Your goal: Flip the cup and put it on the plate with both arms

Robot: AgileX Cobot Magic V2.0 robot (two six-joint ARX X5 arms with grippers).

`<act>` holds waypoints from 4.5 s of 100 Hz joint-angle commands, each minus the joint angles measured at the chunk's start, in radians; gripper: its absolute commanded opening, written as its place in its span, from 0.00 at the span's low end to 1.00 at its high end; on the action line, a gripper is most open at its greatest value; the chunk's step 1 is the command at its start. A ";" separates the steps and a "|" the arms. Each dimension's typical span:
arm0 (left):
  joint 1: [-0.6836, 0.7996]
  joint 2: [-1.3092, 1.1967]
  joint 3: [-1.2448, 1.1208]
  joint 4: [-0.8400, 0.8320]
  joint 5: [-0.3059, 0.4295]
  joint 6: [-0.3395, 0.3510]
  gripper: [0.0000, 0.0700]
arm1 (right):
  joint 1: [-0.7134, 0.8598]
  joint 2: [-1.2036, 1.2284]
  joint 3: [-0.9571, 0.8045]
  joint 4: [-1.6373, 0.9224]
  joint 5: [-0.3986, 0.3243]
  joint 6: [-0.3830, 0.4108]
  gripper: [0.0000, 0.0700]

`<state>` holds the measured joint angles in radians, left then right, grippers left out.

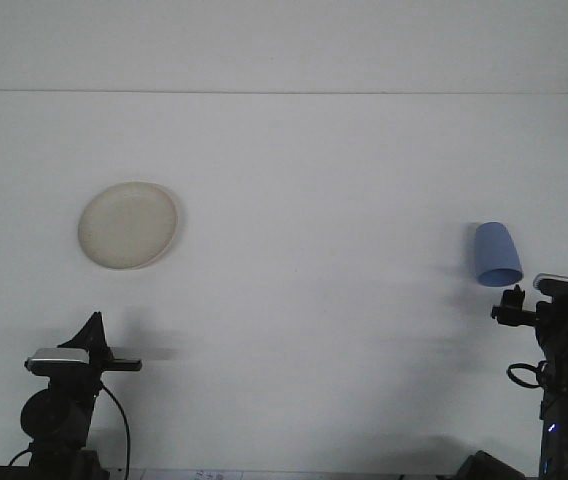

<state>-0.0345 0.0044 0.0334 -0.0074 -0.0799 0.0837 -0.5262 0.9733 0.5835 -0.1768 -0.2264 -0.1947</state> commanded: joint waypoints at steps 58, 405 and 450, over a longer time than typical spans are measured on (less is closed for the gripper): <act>0.002 -0.001 -0.019 0.010 -0.002 -0.008 0.02 | -0.005 0.327 0.003 0.322 -0.019 -0.038 0.78; 0.002 -0.001 -0.019 0.010 -0.002 -0.008 0.02 | 1.307 0.816 0.930 -1.186 0.119 0.112 0.42; 0.002 -0.001 -0.019 0.010 -0.002 -0.008 0.02 | 1.306 0.784 1.078 -1.191 0.116 0.112 0.96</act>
<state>-0.0345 0.0044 0.0334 -0.0078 -0.0799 0.0837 0.7681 1.7618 1.6215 -1.3418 -0.1081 -0.0753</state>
